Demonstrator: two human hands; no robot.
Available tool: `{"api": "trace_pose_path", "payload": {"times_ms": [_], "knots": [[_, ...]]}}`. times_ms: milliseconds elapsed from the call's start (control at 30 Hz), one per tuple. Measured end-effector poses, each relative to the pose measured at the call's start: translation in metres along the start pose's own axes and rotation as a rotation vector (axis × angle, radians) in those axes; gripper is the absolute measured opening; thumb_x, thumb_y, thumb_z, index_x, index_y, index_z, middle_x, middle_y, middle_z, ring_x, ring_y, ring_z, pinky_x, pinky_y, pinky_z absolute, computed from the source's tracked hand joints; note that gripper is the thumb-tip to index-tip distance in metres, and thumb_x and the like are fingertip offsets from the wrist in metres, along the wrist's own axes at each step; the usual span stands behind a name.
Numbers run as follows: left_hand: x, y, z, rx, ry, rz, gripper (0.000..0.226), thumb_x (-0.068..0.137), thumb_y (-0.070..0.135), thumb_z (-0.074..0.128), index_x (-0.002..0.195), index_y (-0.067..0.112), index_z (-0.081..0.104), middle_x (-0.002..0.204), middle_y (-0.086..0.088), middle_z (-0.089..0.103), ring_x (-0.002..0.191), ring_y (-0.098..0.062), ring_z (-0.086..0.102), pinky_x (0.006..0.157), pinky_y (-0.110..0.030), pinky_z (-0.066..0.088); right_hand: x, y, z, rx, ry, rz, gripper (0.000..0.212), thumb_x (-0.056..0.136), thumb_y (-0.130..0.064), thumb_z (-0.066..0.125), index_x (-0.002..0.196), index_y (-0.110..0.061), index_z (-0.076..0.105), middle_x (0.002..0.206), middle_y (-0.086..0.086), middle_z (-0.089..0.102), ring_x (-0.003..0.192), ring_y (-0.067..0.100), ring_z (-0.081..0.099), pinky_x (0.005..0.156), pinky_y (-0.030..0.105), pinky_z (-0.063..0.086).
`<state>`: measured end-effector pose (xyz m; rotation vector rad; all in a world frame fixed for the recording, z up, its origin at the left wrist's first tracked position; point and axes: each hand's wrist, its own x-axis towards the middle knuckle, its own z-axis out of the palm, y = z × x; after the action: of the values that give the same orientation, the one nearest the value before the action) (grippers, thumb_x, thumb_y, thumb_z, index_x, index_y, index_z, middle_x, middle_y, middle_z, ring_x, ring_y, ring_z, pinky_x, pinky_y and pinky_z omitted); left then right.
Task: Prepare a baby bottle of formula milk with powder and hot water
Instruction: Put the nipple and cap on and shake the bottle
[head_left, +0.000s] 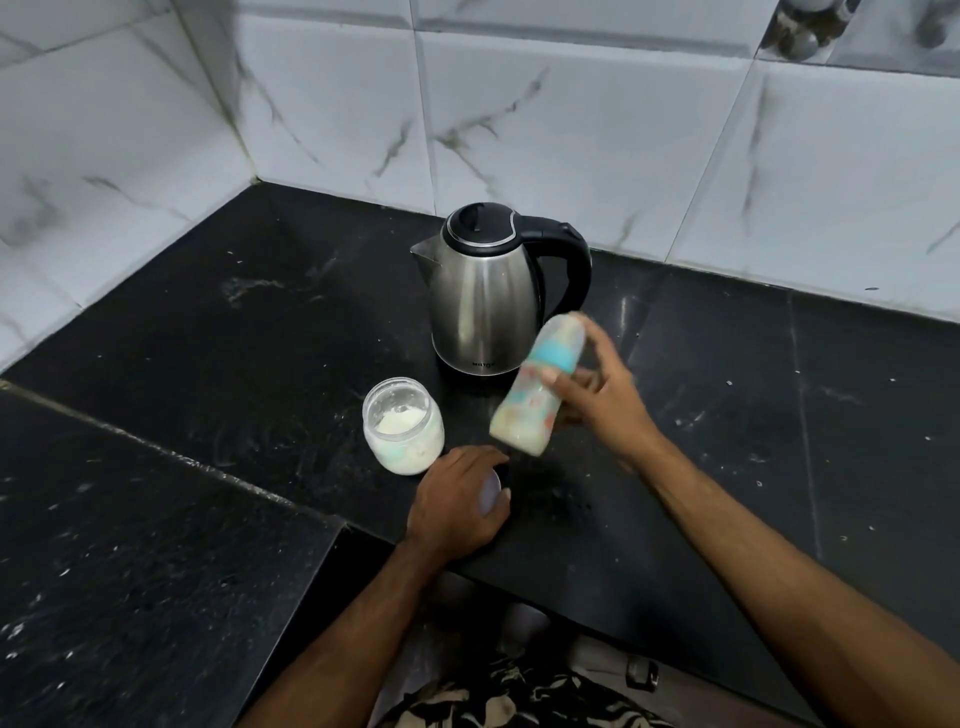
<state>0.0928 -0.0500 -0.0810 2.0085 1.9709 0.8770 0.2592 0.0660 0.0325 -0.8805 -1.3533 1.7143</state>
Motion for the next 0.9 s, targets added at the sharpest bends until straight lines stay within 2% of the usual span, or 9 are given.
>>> {"api": "trace_pose_path", "payload": {"times_ms": [100,267,400,467,533,633,667,800,900], "knots": [[-0.001,-0.001,0.0,-0.003,0.005,-0.004,0.04,0.081,0.04,0.063,0.115,0.02,0.067,0.115,0.005,0.067,0.107,-0.014,0.06,0.095,-0.018,0.037,0.007,0.005,0.004,0.187,0.177,0.007,0.074,0.08,-0.022,0.072,0.143,-0.029,0.033,0.111,0.011,0.07,0.099,0.029,0.071,0.072,0.046,0.061],[0.003,0.006,-0.006,-0.017,0.021,-0.039,0.033,0.078,0.039,0.07,0.104,0.018,0.068,0.099,0.001,0.069,0.089,-0.013,0.057,0.075,-0.021,0.041,-0.017,0.016,0.009,-0.183,-0.232,0.123,0.076,0.083,-0.007,0.074,0.145,-0.025,0.035,0.114,0.001,0.068,0.103,0.026,0.071,0.072,0.038,0.061],[-0.001,-0.001,0.002,0.0,-0.002,-0.008,0.04,0.082,0.041,0.062,0.115,0.019,0.067,0.113,0.004,0.067,0.106,-0.015,0.06,0.094,-0.019,0.038,0.006,0.006,0.005,0.062,0.131,0.025,0.069,0.085,-0.015,0.072,0.143,-0.028,0.036,0.112,0.009,0.07,0.102,0.031,0.07,0.071,0.043,0.061],[-0.001,-0.002,0.001,-0.008,0.001,-0.003,0.041,0.082,0.04,0.063,0.117,0.019,0.067,0.117,0.005,0.067,0.109,-0.014,0.06,0.098,-0.019,0.037,0.012,0.008,0.003,0.191,0.211,0.012,0.068,0.088,-0.014,0.069,0.145,-0.027,0.033,0.109,0.008,0.072,0.101,0.03,0.07,0.072,0.046,0.061],[0.002,0.0,0.0,-0.008,0.003,0.01,0.039,0.08,0.039,0.066,0.112,0.016,0.069,0.11,0.001,0.069,0.102,-0.013,0.059,0.091,-0.019,0.039,0.001,0.011,0.004,0.05,0.051,0.046,0.07,0.087,-0.012,0.07,0.144,-0.028,0.033,0.12,0.016,0.066,0.098,0.024,0.071,0.067,0.038,0.06],[0.005,-0.001,-0.003,-0.012,-0.044,0.005,0.043,0.077,0.043,0.075,0.113,0.021,0.068,0.11,0.004,0.069,0.101,-0.012,0.057,0.086,-0.02,0.04,-0.016,0.015,-0.002,-0.283,-0.367,0.094,0.075,0.082,-0.008,0.074,0.144,-0.026,0.035,0.125,0.011,0.061,0.104,0.022,0.07,0.073,0.032,0.059],[0.004,-0.002,-0.002,-0.014,-0.049,0.001,0.043,0.078,0.043,0.073,0.115,0.021,0.067,0.112,0.005,0.068,0.102,-0.013,0.058,0.088,-0.02,0.04,-0.015,0.014,-0.004,-0.272,-0.371,0.083,0.076,0.08,-0.01,0.075,0.143,-0.026,0.035,0.122,0.01,0.063,0.104,0.023,0.07,0.074,0.032,0.059],[0.0,-0.002,0.002,-0.005,-0.012,0.006,0.041,0.081,0.039,0.063,0.116,0.018,0.068,0.115,0.005,0.068,0.107,-0.013,0.059,0.097,-0.016,0.035,0.003,0.002,-0.005,0.082,0.104,0.044,0.076,0.075,-0.023,0.073,0.141,-0.028,0.037,0.105,0.007,0.073,0.094,0.025,0.073,0.068,0.04,0.061],[0.001,-0.001,0.001,0.002,0.001,0.02,0.037,0.082,0.039,0.062,0.111,0.017,0.068,0.11,0.004,0.068,0.102,-0.014,0.059,0.092,-0.015,0.034,0.002,0.008,-0.004,0.08,0.076,0.054,0.073,0.081,-0.021,0.072,0.143,-0.027,0.034,0.112,0.012,0.07,0.098,0.028,0.072,0.069,0.043,0.061]]}}
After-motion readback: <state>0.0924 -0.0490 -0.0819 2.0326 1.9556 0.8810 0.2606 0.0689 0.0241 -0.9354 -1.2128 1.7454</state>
